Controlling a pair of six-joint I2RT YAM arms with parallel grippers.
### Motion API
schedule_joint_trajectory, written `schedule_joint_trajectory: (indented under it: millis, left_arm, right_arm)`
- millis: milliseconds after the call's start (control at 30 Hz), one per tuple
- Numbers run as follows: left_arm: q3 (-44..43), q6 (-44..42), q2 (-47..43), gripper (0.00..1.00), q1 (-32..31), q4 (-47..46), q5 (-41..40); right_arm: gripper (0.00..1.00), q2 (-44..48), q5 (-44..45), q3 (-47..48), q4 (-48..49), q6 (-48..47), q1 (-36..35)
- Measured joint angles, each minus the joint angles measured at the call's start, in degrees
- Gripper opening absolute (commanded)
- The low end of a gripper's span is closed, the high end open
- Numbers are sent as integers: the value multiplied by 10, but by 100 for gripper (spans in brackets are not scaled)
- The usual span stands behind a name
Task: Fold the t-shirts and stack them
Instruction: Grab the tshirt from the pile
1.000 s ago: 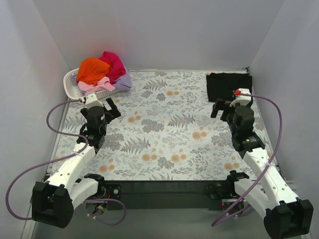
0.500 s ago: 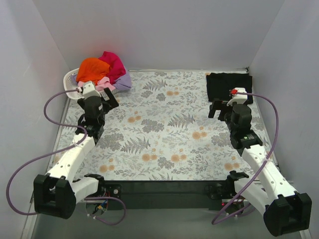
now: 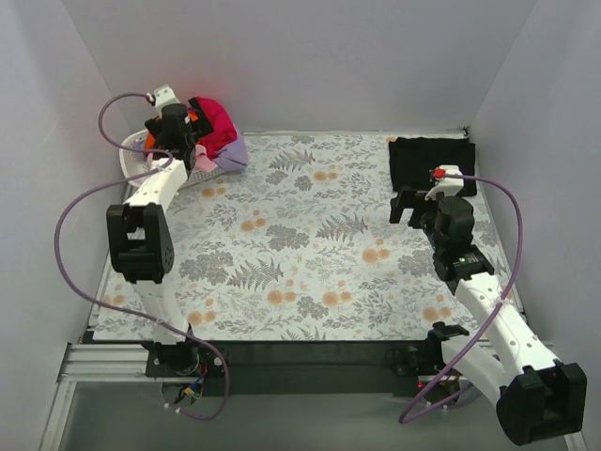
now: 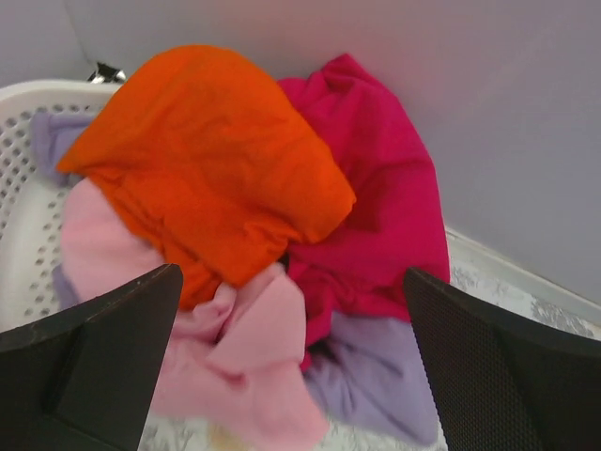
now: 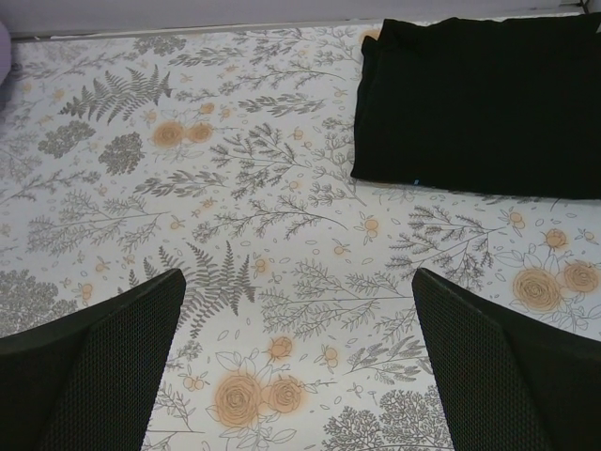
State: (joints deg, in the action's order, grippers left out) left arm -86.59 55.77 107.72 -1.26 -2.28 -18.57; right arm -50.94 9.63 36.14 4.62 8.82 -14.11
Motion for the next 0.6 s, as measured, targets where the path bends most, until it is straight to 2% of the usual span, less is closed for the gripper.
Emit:
schedule_joint_trajectory:
  millis: [200, 333, 400, 600]
  left_arm:
    - [-219, -21, 200, 95, -1, 24, 6]
    - [-329, -36, 301, 93, -1, 44, 7]
    - [-352, -40, 330, 83, -2, 49, 7]
    - [-352, -45, 349, 68, -2, 49, -1]
  right_arm:
    - [98, -1, -28, -4, 11, 4, 0]
    - [99, -11, -44, -4, 20, 6, 0]
    - [98, -17, -49, -4, 21, 7, 0]
    - [98, -27, -56, -4, 26, 11, 0]
